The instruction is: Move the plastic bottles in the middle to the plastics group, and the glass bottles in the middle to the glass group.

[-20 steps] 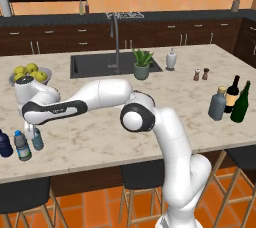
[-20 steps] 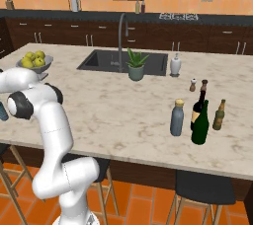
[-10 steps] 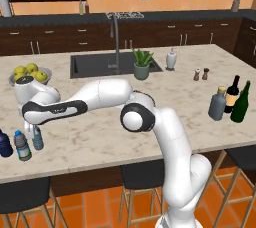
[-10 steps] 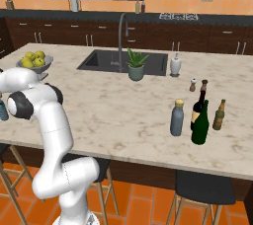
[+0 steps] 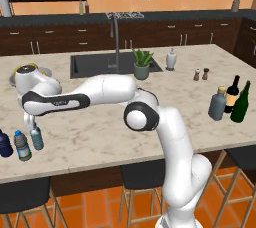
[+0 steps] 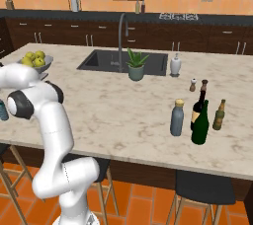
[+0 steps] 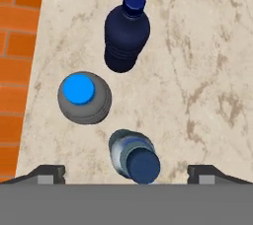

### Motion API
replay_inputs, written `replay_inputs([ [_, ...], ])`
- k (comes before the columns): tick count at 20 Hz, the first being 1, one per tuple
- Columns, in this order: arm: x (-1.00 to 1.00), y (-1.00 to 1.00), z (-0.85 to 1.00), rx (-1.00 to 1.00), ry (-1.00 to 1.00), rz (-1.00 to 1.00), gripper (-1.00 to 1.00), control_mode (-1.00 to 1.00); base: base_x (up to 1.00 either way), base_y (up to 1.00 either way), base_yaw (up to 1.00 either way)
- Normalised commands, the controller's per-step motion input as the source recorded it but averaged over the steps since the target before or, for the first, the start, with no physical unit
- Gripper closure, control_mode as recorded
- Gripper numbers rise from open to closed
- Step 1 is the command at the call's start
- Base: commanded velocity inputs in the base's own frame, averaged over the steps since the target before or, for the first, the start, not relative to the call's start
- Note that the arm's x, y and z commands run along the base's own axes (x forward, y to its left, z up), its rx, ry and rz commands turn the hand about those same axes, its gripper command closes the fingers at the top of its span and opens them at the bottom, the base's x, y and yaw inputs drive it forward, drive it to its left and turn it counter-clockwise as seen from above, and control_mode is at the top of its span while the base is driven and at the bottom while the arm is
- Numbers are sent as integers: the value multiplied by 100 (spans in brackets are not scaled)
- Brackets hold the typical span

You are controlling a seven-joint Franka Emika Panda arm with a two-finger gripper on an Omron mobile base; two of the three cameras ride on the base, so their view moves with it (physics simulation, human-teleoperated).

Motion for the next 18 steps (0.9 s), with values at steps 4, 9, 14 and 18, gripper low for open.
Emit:
replay_inputs([
  [4, -8, -21, 60, 2, 0, 0, -100, -100, 0, 0, 0],
  [9, -10, -77, 13, 0, 2, 0, -100, -100, 0, 0, 0],
  [14, -46, -100, 0, 0, 0, -1, -100, -100, 0, 0, 0],
  [18, -64, -100, 0, 0, 0, -4, -100, -100, 0, 0, 0],
])
